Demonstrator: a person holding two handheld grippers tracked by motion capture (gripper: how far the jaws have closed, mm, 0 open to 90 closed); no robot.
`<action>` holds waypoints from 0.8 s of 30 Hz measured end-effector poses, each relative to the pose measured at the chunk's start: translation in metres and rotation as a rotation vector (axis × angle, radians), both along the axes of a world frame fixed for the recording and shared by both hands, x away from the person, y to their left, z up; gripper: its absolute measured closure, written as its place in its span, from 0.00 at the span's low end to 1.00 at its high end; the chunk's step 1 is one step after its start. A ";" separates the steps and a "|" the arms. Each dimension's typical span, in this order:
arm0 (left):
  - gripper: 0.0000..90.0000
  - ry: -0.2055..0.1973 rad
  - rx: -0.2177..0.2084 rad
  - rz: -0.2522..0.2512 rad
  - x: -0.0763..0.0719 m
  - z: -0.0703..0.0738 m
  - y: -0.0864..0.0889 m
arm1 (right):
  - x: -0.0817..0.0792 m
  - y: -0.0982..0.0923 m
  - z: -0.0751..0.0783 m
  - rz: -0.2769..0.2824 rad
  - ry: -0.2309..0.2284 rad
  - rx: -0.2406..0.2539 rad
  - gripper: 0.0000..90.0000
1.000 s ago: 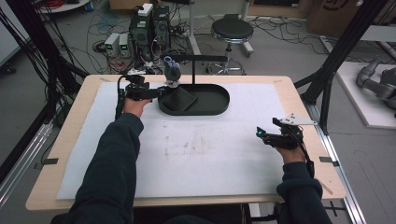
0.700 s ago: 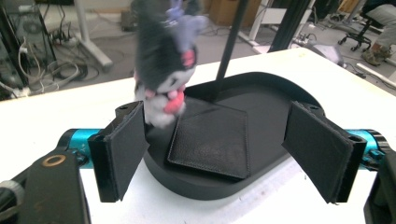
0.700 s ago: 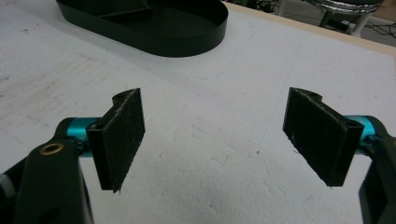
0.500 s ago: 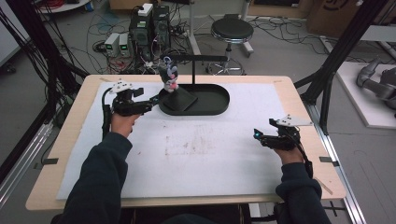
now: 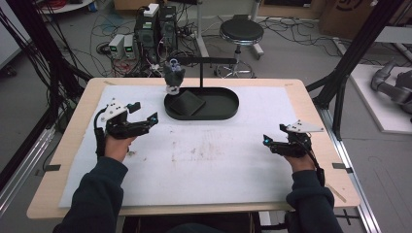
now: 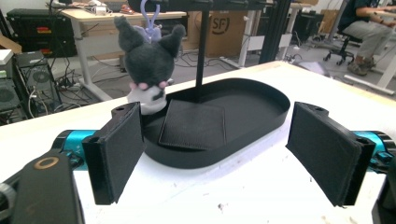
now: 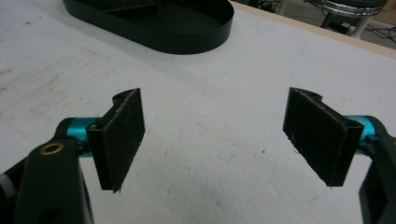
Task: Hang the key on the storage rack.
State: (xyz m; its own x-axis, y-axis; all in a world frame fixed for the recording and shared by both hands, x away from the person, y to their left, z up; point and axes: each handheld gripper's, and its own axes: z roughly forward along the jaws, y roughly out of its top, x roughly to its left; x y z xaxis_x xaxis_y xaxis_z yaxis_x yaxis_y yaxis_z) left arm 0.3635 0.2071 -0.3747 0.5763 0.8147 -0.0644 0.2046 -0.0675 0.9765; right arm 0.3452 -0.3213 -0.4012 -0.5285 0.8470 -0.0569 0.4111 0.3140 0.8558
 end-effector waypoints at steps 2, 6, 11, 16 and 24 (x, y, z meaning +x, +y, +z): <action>0.20 -0.003 0.003 0.004 -0.002 -0.003 0.001 | 0.000 0.000 0.000 -0.003 -0.001 -0.001 0.24; 0.20 0.000 0.016 0.002 -0.007 -0.008 0.003 | -0.001 0.001 -0.001 -0.008 0.002 -0.008 0.24; 0.20 0.012 0.017 0.004 -0.011 -0.017 0.006 | -0.002 0.001 -0.001 -0.017 0.001 -0.009 0.24; 0.20 0.027 0.000 0.012 -0.013 -0.022 0.010 | -0.002 0.001 -0.002 -0.019 0.004 -0.015 0.24; 0.20 0.045 -0.003 0.021 -0.013 -0.027 0.013 | 0.000 0.001 -0.003 -0.022 0.008 -0.025 0.24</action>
